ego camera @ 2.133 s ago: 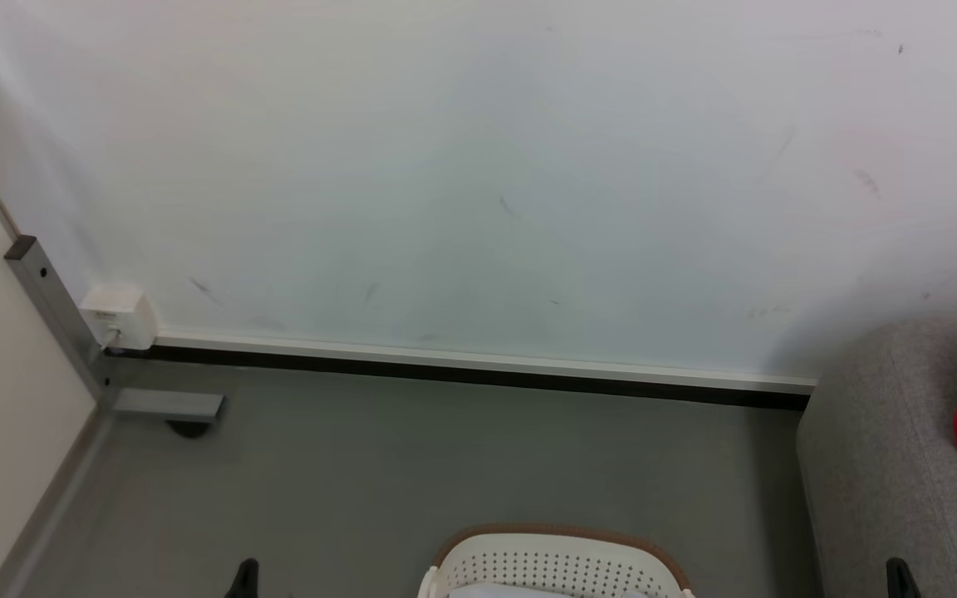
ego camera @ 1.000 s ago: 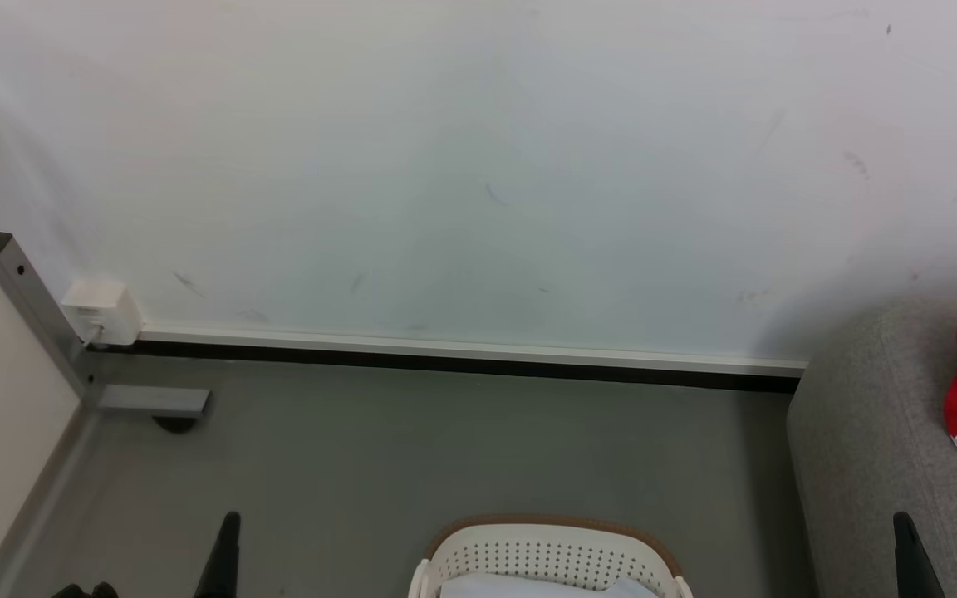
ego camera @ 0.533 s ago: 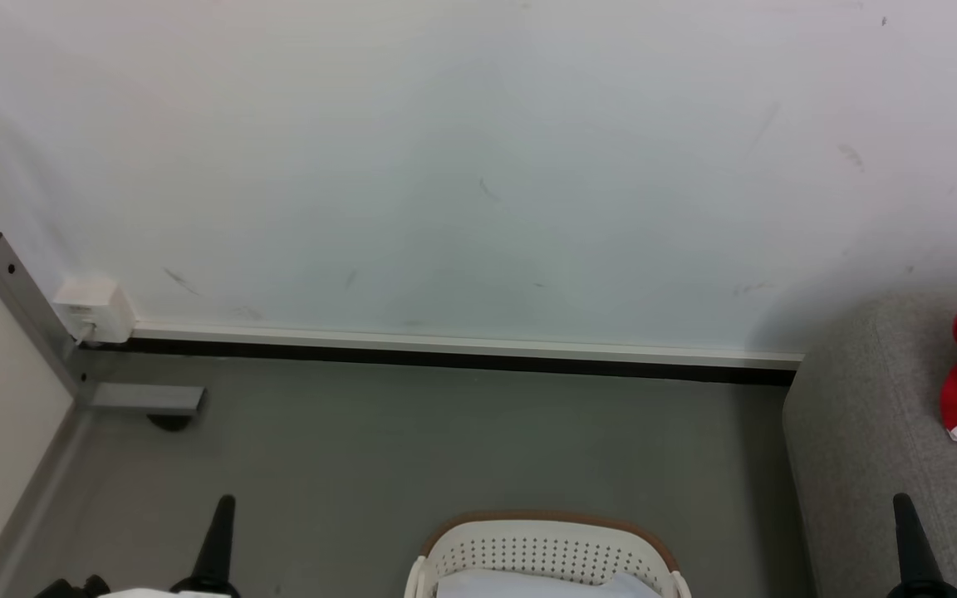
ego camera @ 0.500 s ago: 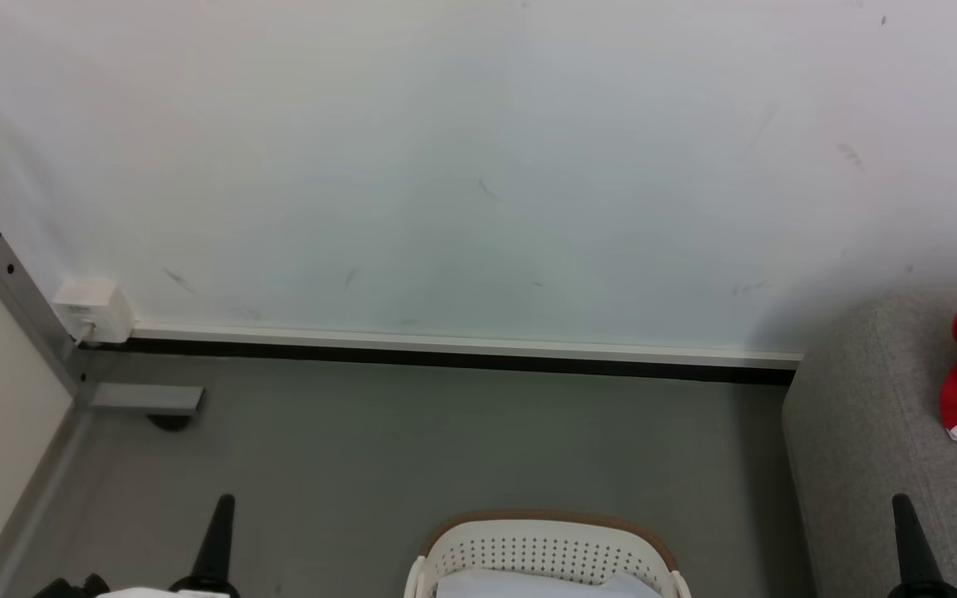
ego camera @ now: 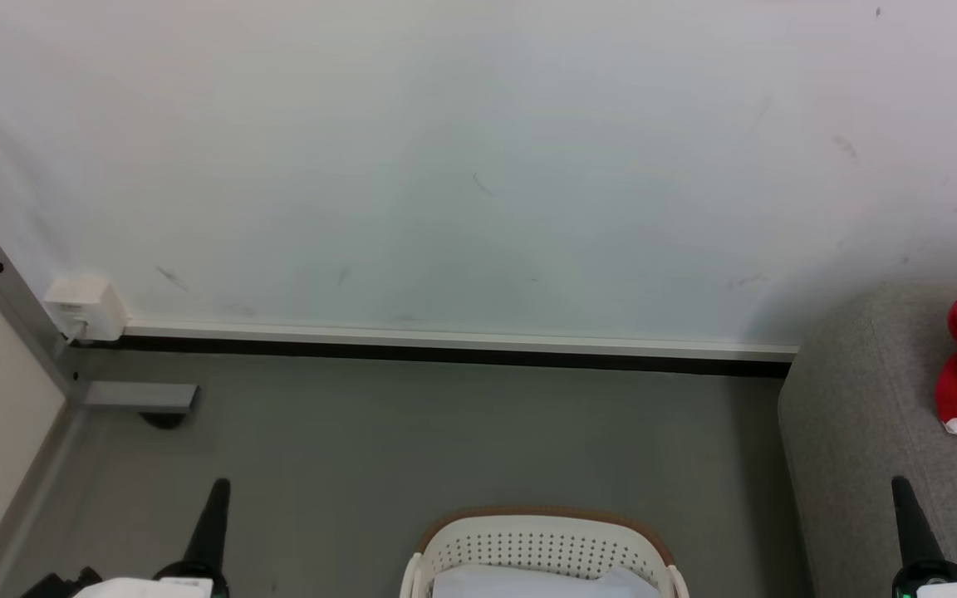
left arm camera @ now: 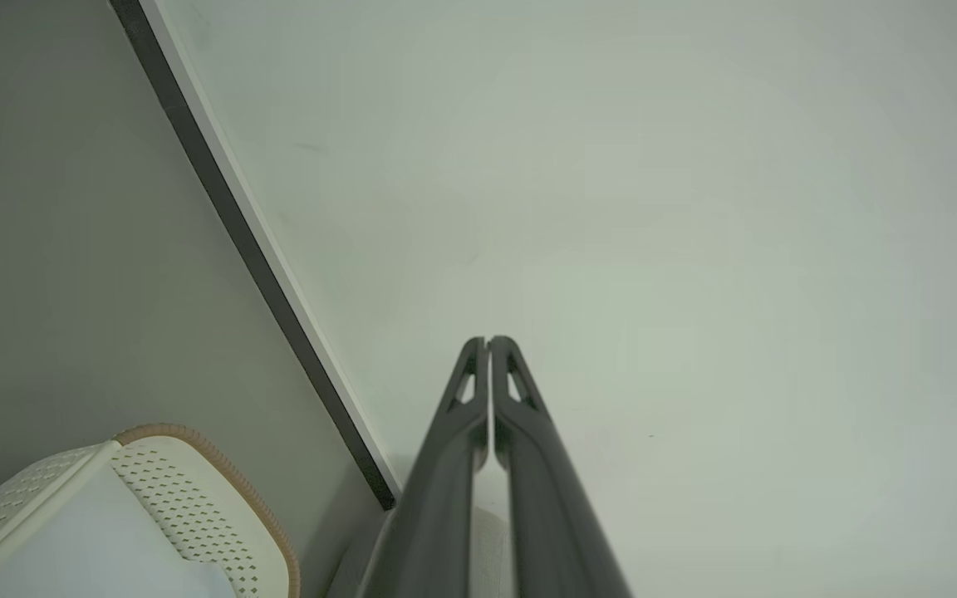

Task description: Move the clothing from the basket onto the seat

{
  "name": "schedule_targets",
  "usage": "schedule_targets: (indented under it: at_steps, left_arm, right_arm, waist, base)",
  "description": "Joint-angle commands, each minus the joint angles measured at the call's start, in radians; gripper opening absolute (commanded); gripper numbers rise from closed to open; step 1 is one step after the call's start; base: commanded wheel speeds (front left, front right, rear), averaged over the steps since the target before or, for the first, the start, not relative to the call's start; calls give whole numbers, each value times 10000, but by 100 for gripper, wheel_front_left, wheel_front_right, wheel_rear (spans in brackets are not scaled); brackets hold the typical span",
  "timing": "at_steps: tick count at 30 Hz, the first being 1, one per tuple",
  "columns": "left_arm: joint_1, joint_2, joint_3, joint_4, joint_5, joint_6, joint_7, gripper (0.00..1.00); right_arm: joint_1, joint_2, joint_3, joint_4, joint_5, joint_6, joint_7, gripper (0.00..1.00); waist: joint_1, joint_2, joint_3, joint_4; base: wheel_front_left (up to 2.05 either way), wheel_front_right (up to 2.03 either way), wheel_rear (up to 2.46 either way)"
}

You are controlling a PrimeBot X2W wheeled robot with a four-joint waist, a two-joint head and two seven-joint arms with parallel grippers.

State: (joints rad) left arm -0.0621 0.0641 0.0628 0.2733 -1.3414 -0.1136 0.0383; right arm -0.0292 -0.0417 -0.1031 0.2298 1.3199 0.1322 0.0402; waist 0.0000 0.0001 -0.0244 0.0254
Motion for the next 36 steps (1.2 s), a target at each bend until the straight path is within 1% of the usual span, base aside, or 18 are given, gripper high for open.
schedule_targets:
  at_steps: [1,19,36]
  left_arm:
    - [-191,-4,83,-98,-281,-38,73,0]
    - [-366,-70,330,-205,-1597,-117,454,0]
    - [-495,-126,517,-289,-2570,-189,743,0]
  right_arm:
    - [-233,-108,-39,-7,281,-19,61,0]
    - [-587,-116,-90,82,1681,-22,434,0]
    - [-819,-123,-127,154,2803,-25,738,0]
  waist:
    - [0,-1,13,-12]
    - [0,-1,139,-129]
    - [0,-1,252,-232]
  base:
    - [0,0,0]
    - [0,0,0]
    - [0,0,0]
